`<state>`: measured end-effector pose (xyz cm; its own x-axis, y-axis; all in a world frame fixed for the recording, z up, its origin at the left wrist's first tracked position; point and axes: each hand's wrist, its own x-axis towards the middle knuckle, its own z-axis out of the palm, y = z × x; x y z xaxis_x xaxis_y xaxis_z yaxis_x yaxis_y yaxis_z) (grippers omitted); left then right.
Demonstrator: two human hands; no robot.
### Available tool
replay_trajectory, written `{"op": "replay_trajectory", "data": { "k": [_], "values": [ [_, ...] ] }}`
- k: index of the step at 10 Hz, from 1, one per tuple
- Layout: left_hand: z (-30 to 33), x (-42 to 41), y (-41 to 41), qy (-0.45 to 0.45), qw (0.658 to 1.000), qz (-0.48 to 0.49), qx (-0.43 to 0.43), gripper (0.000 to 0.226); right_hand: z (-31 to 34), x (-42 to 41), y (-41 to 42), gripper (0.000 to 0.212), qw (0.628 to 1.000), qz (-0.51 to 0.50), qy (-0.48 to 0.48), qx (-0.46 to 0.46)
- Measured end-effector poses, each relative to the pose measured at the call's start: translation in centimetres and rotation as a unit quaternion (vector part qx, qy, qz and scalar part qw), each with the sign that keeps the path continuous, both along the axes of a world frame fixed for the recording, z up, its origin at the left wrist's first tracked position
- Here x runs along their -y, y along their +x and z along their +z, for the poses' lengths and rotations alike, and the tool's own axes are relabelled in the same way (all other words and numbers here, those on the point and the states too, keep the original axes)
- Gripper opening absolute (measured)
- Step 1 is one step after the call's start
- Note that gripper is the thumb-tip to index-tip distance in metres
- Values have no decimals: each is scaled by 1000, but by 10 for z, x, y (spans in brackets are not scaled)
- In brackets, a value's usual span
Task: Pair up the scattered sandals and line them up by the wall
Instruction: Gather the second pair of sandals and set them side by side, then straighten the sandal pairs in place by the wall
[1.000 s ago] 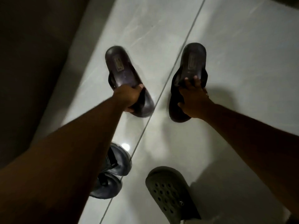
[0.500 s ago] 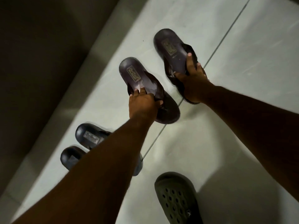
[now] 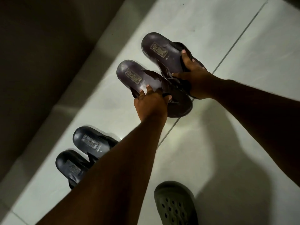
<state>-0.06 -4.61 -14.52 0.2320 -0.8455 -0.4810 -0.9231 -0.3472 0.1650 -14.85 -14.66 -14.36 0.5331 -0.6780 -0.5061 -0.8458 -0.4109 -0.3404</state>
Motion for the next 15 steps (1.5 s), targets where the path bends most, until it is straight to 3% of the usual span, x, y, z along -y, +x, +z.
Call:
{"op": "replay_trajectory", "data": {
  "k": [2, 3, 4, 5, 6, 7, 9, 11, 13, 15],
  "values": [
    [7, -11, 11, -54, 996, -17, -62, 61, 7, -15, 15, 76, 998, -30, -45, -34],
    [22, -46, 58, -89, 994, 3, -66, 77, 25, -50, 54, 83, 988, -41, -144, 46],
    [34, -86, 109, -68, 997, 20, -14, 91, 31, -88, 92, 83, 983, 17, -131, 128],
    [52, -162, 176, 19, 998, 52, 35, 112, 34, -154, 144, 83, 980, 76, 33, 182],
    [58, -220, 201, 95, 993, 75, 17, 123, 32, -201, 172, 82, 975, 131, 102, 145],
    [49, -291, 209, 177, 979, 97, -19, 126, 21, -257, 190, 76, 971, 210, 80, 77],
    [12, -327, 210, 148, 980, 127, -50, 118, 5, -285, 202, 71, 957, 291, -6, -8],
    [6, -385, 244, 99, 986, 123, -47, 110, 6, -336, 233, 80, 971, 236, 35, -25],
    [11, -463, 278, 121, 980, 153, -49, 111, 5, -413, 269, 75, 960, 272, 48, -44],
    [7, -483, 291, 114, 980, 154, -53, 110, 6, -428, 281, 78, 955, 287, 37, -59]
  ]
}}
